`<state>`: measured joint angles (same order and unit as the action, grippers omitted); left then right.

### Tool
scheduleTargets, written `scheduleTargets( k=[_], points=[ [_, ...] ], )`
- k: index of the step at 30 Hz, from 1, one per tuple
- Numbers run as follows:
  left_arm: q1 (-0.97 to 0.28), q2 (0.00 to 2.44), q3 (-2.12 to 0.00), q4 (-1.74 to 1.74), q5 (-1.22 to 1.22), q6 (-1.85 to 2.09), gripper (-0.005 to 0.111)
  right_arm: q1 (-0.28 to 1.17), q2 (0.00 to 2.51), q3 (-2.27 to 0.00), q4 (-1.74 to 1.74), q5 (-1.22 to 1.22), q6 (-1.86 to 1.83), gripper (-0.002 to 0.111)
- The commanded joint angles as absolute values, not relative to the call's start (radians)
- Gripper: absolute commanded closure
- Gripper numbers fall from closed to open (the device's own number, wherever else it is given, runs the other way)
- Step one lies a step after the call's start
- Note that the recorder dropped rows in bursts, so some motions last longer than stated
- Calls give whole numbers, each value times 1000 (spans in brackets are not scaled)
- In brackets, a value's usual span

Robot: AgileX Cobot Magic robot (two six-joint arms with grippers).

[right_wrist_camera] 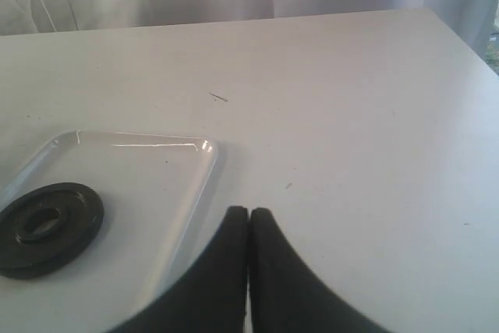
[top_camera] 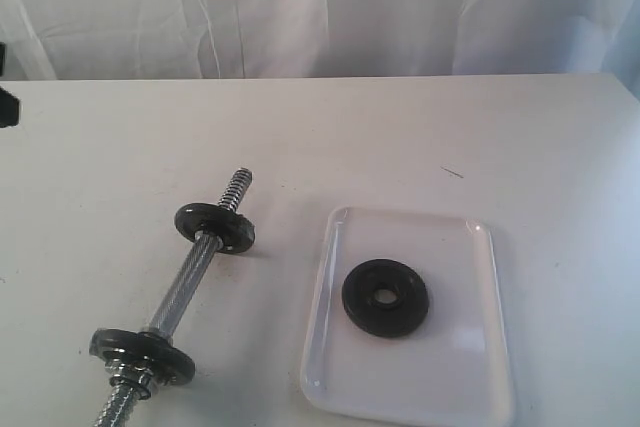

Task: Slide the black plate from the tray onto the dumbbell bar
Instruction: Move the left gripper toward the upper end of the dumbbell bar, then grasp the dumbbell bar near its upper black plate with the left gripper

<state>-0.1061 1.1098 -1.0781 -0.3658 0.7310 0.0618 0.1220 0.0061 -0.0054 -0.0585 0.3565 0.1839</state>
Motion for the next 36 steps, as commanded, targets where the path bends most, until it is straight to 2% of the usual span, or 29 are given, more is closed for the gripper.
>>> scheduleTargets(
  k=[1, 6, 9, 13, 22, 36],
  points=[
    [-106, 1318, -1247, -412, 888, 114, 85, 116, 0, 0, -59, 341, 199, 108],
    [-106, 1470, -1287, -528, 964, 225, 40, 116, 0, 0, -59, 341, 199, 108],
    [-106, 1561, -1287, -604, 1049, 274, 26, 116, 0, 0, -59, 341, 199, 108],
    [-117, 1659, -1287, -630, 1093, 323, 25, 116, 0, 0, -59, 341, 199, 108],
    [-215, 1783, -1287, -627, 924, 338, 25, 116, 0, 0, -59, 341, 199, 108],
    [-283, 1908, -1287, -564, 883, 288, 25, 116, 0, 0, -59, 341, 199, 108]
  ],
)
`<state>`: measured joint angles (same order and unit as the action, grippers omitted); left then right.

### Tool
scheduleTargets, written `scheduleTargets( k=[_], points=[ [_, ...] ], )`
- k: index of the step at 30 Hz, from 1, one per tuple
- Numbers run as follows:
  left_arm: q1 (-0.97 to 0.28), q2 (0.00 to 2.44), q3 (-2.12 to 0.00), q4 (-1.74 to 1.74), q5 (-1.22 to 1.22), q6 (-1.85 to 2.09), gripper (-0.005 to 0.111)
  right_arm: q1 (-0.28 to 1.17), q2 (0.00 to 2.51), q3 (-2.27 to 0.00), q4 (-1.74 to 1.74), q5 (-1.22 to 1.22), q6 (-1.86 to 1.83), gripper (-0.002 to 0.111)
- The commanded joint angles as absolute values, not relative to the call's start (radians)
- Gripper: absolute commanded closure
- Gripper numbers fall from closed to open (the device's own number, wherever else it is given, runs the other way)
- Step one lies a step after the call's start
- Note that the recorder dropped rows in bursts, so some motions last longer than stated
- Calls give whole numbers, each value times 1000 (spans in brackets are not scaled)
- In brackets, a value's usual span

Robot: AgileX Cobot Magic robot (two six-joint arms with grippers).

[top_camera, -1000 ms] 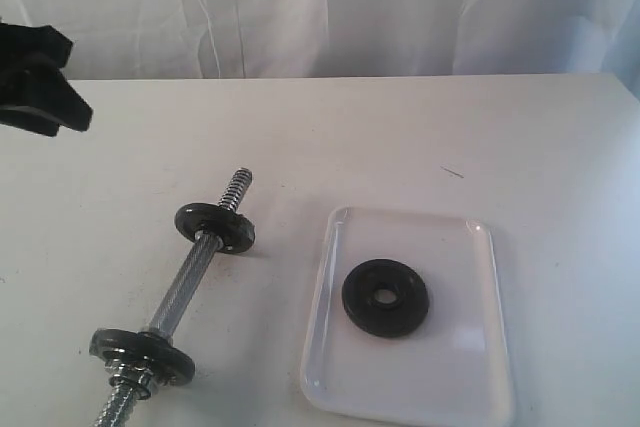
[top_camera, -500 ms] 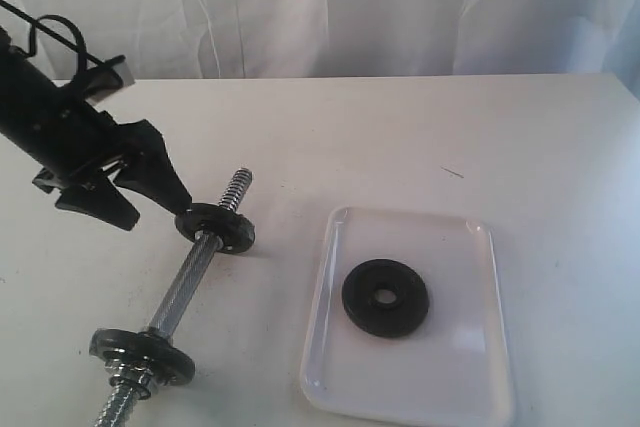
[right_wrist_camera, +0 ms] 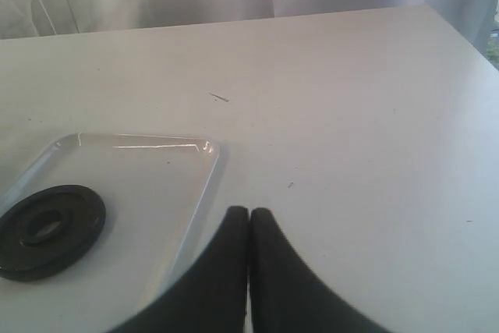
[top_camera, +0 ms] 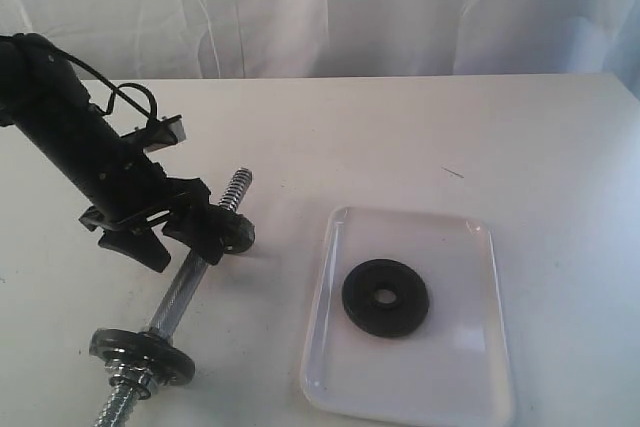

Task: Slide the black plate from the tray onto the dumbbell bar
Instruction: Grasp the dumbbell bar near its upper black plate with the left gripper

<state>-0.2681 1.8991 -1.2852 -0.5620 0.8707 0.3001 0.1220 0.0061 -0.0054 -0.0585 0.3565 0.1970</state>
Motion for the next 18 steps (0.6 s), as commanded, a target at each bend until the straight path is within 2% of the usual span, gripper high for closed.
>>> scheduleTargets(
  k=[1, 18],
  points=[
    [-291, 1911, -1287, -564, 883, 288, 25, 116, 0, 0, -59, 341, 199, 108],
    [-362, 1947, -1287, -541, 811, 232, 25, 116, 0, 0, -59, 341, 199, 108]
  ],
)
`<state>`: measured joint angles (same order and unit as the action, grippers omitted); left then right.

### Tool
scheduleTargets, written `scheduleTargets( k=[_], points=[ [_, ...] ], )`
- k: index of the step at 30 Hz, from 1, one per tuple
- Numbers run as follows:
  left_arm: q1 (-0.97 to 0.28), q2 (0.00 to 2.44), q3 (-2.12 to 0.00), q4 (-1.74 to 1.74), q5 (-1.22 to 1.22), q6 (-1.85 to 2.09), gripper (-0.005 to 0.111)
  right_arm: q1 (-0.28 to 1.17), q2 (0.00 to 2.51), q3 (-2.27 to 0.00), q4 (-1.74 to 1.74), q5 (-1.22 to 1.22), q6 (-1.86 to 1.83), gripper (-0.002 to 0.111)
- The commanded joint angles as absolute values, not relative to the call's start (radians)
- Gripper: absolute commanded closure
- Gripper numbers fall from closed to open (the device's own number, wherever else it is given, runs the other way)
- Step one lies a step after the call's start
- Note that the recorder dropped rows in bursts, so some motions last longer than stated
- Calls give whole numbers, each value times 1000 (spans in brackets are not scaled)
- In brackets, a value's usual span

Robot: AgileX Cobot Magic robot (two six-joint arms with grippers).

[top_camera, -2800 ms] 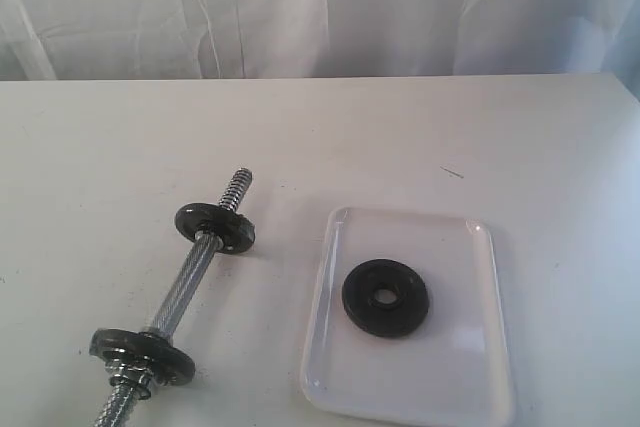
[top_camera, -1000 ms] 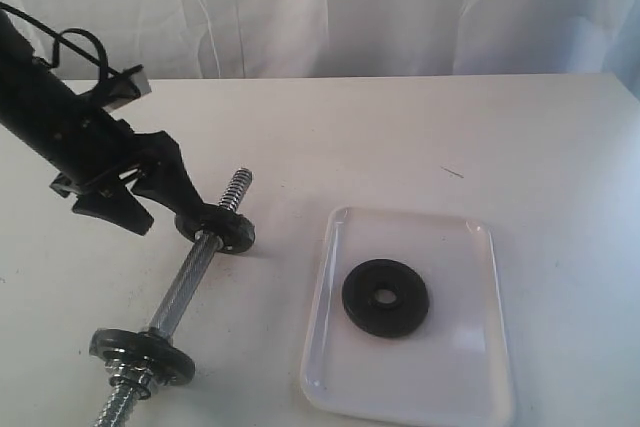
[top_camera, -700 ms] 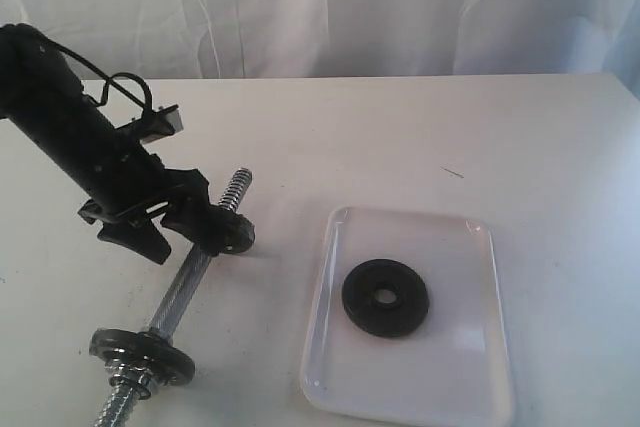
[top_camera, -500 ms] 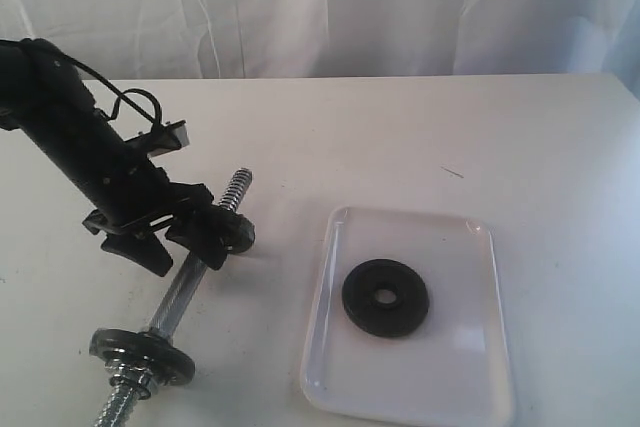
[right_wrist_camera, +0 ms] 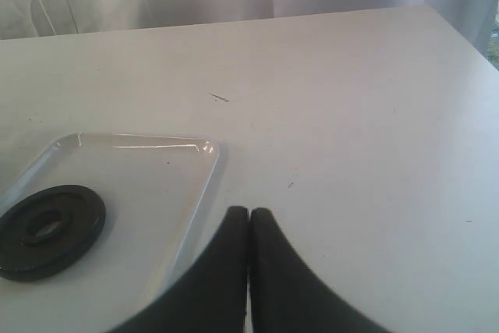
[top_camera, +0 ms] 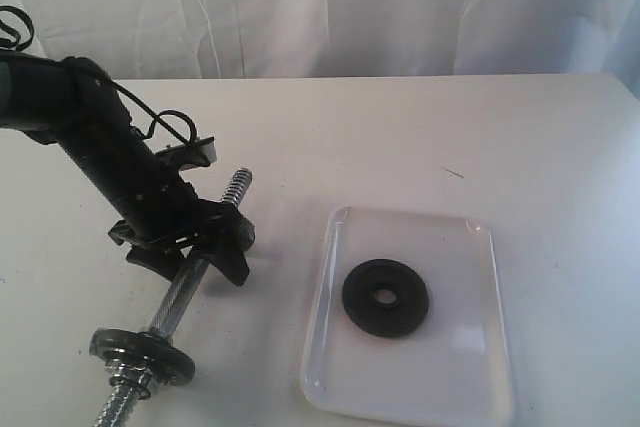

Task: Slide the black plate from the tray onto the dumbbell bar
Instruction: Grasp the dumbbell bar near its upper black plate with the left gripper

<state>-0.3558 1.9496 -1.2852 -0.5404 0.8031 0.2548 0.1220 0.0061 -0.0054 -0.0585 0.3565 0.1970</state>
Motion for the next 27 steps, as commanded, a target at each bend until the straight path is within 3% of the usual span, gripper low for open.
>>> scheduleTargets(
  k=[1, 12, 17, 24, 27],
  points=[
    [-362, 1947, -1287, -541, 811, 232, 25, 116, 0, 0, -59, 341, 199, 108],
    [-362, 1996, -1287, -572, 808, 239, 25, 116, 0, 0, -59, 341, 199, 108],
    [-362, 1996, -1287, -570, 804, 199, 45, 116, 0, 0, -59, 341, 199, 108],
    [-362, 1996, -1287, -568, 804, 153, 54, 116, 0, 0, -59, 341, 199, 108],
    [-362, 1996, -1287, -568, 804, 153, 70, 116, 0, 0, -59, 341, 199, 108]
  ],
)
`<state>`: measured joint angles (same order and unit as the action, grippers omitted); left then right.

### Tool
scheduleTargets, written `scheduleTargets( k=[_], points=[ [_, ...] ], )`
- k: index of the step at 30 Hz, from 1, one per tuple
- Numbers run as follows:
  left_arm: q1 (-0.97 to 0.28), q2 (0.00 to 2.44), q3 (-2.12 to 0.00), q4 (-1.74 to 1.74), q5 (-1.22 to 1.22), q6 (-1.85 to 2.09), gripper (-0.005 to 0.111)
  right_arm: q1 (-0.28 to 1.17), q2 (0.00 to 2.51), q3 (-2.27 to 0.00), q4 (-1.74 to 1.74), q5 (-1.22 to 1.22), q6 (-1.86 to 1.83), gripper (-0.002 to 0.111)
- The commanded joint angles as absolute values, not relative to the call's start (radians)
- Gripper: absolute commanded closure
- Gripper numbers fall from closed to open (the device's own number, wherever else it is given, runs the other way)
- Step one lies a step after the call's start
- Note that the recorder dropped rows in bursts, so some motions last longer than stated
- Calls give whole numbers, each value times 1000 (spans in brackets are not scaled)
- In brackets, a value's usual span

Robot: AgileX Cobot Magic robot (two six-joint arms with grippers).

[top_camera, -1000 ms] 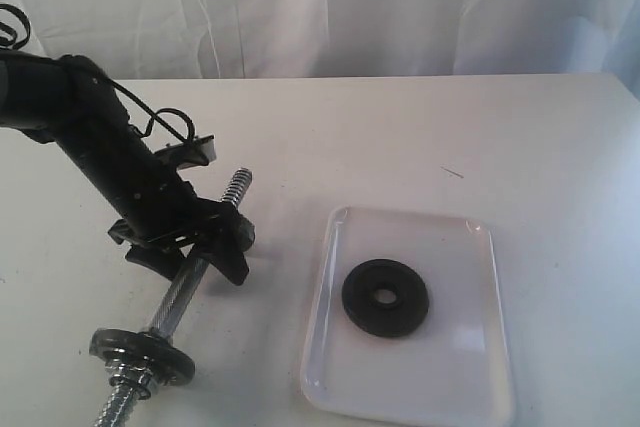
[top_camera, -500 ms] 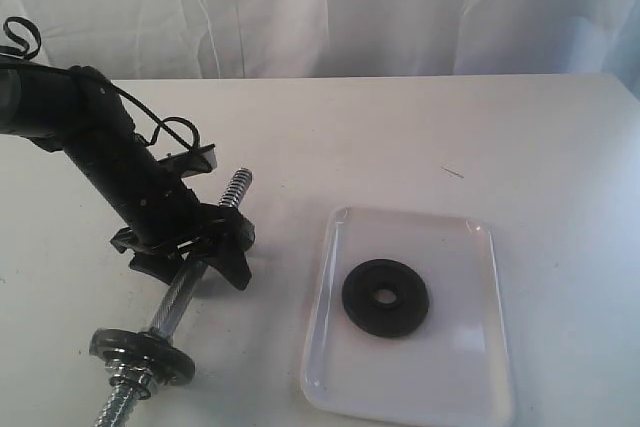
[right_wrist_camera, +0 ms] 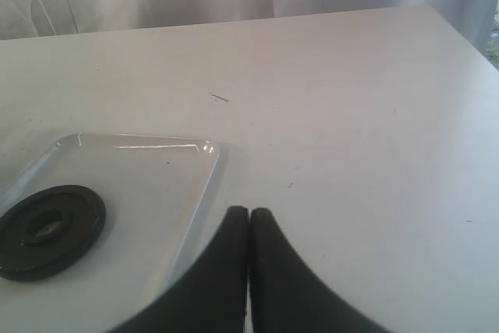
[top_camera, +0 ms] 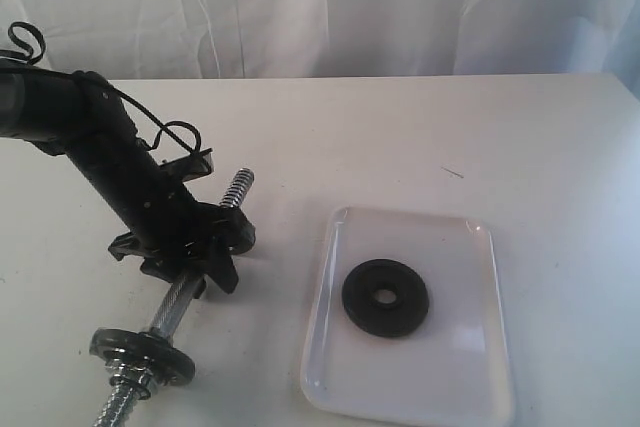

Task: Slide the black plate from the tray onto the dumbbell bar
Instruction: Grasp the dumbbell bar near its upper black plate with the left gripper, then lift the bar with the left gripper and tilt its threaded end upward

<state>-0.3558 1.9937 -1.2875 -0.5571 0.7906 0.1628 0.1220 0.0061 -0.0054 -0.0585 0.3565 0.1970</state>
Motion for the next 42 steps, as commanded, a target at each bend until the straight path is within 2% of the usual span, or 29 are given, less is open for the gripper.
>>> scheduleTargets(
  k=[1, 5, 6, 17, 25, 30, 42],
  points=[
    [-362, 1996, -1287, -568, 803, 155, 77, 116, 0, 0, -59, 341, 199, 108],
    [-362, 1996, -1287, -566, 795, 207, 105, 116, 0, 0, -59, 341, 199, 108],
    [-362, 1996, -1287, -566, 793, 226, 107, 116, 0, 0, -59, 341, 199, 108],
    [-362, 1965, -1285, -635, 770, 512, 107, 116, 0, 0, -59, 341, 199, 108],
    [-362, 1924, -1191, -667, 681, 632, 107, 116, 0, 0, -59, 341, 199, 108],
    [-362, 1865, -1113, -918, 647, 892, 107, 116, 0, 0, -59, 341, 199, 108],
    [-362, 1727, -1113, -909, 683, 894, 107, 116, 0, 0, -59, 341, 199, 108]
  ],
)
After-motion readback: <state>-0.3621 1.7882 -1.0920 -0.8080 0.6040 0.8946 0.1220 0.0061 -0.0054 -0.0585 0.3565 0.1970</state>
